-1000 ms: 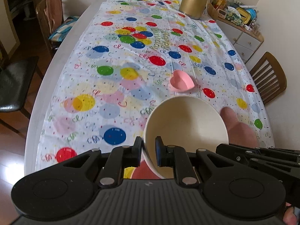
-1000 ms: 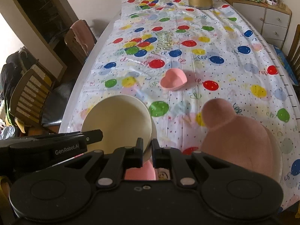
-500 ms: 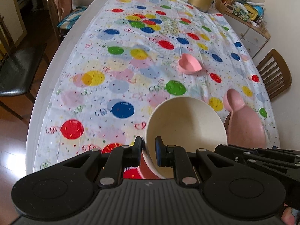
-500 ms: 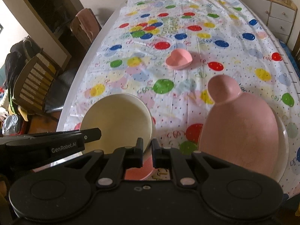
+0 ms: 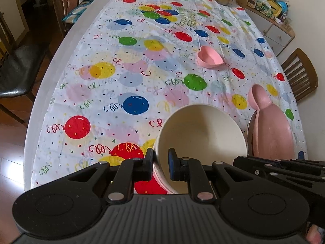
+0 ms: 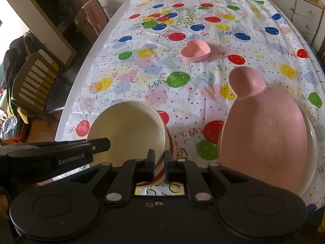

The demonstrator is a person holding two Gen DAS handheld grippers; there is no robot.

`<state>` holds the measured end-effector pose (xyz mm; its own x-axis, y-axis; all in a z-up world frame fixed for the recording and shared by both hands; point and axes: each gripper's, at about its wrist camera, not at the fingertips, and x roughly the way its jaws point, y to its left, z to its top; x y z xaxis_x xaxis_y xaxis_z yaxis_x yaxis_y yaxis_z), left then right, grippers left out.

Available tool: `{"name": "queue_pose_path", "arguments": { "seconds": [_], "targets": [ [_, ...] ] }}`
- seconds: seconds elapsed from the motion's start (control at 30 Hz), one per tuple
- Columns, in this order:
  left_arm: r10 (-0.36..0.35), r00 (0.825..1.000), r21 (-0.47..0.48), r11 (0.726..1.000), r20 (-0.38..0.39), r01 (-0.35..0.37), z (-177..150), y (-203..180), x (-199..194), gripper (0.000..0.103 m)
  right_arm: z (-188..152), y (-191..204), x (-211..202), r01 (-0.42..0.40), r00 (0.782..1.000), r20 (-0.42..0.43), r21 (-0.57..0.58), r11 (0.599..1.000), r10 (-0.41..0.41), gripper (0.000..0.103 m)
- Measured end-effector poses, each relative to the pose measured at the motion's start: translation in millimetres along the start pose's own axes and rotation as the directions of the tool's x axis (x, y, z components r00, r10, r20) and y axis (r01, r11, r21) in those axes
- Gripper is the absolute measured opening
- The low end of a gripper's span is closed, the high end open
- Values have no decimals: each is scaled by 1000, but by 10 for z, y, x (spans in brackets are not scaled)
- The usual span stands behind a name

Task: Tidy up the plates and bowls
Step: 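Lower the cream bowl into the pink bowl with both tools, then open both tools to release the cream bowl rim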

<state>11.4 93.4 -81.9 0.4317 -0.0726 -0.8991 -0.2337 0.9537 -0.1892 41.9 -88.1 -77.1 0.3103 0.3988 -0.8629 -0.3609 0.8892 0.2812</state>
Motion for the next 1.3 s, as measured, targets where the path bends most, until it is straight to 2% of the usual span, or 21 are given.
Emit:
{"name": "queue_pose_path", "arguments": {
  "seconds": [0.2, 0.63, 0.87, 1.1, 1.3],
  "targets": [
    [-9, 1000, 5, 1000, -13, 9, 0, 15, 51, 14, 5, -20, 33, 1, 1000, -9, 12, 1000, -1, 8],
    [-27, 999, 47, 998, -31, 28, 50, 30, 28, 14, 71, -56, -5, -28, 1000, -8, 25, 999, 29, 17],
    [-41, 999, 99, 994, 13, 40, 153, 24, -120, 14, 189, -68, -99, -39, 999, 17, 11, 999, 39, 20],
    [-72, 993, 138, 989, 91, 59, 445, -62, -241, 15, 404, -124, -210, -59, 996, 68, 20, 998, 57, 23],
    [-92, 988, 167, 983, 121, 71, 751, -142, -212, 15, 646, -222, -250, -45, 992, 119, 43, 998, 40, 33]
  ]
}}
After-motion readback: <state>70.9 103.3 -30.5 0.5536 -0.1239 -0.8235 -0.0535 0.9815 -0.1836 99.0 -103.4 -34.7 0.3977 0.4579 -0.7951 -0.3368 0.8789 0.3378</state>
